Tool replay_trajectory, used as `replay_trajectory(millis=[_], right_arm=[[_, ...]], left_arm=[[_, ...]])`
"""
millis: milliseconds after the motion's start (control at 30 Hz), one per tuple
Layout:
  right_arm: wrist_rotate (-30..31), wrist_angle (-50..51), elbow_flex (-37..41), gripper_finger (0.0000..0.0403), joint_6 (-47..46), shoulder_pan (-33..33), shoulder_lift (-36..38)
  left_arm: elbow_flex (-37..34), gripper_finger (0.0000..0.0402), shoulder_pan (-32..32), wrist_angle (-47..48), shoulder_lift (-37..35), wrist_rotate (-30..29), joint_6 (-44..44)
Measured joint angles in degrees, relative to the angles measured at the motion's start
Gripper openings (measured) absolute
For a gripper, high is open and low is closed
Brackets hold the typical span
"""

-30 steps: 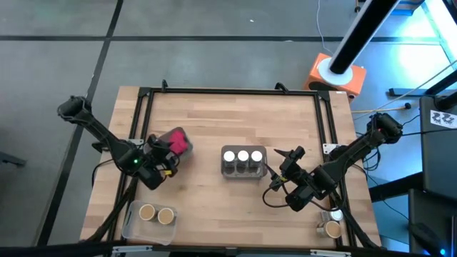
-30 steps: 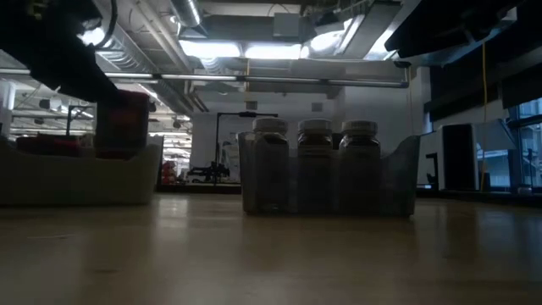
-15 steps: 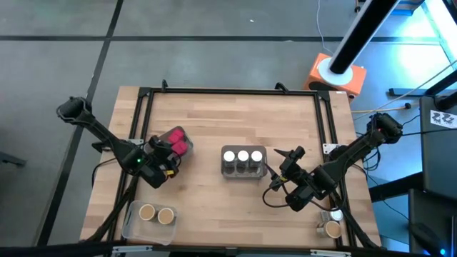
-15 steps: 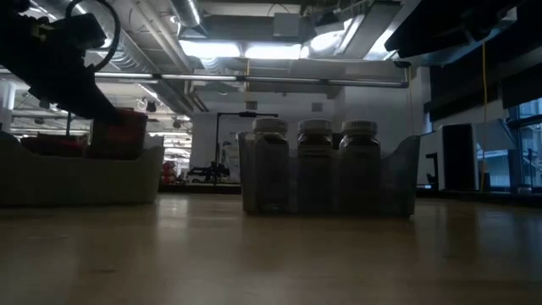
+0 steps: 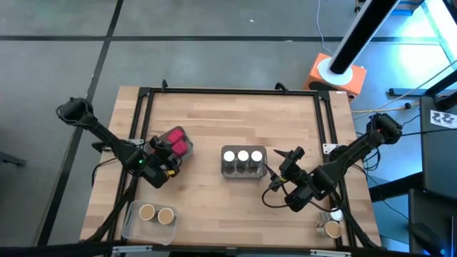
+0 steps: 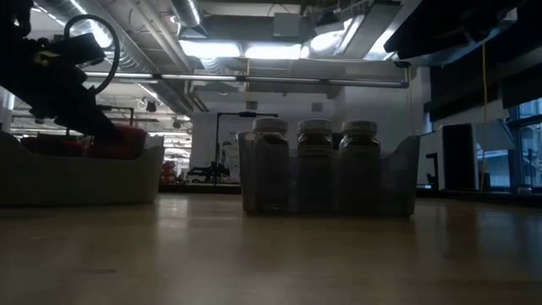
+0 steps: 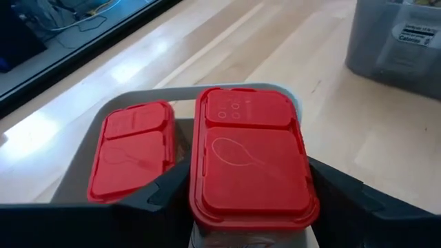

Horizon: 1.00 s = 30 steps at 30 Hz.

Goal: Sort spices by type
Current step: Put the red seasoning can into the gray bin, then put the white seasoning bottle into the black bin

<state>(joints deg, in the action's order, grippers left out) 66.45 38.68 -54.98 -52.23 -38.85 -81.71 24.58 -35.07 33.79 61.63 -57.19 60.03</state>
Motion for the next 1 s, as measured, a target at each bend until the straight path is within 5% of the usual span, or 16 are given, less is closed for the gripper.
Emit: replay_trajectory(millis=[367,667,1000], right_arm=[[-0.02,-1.56,-0.02,0.0310,0.00,0.00,-2.81],[-1.89,-1.77,-0.02,0.0310,1.09,0.02,-3.08],[-9.08,0.81,-5.12,0.0310,2.15,-0.15,-2.86]], left_arm=[[1.44,0.0296,-0.07,0.43,-0.79,0.69,-0.75],[9.24,0.0301,-2.00,-0.50,-3.19,4.14,-12.48],[9.44,0.0301,-8.85,-1.47,-2.98,4.30,-9.59]])
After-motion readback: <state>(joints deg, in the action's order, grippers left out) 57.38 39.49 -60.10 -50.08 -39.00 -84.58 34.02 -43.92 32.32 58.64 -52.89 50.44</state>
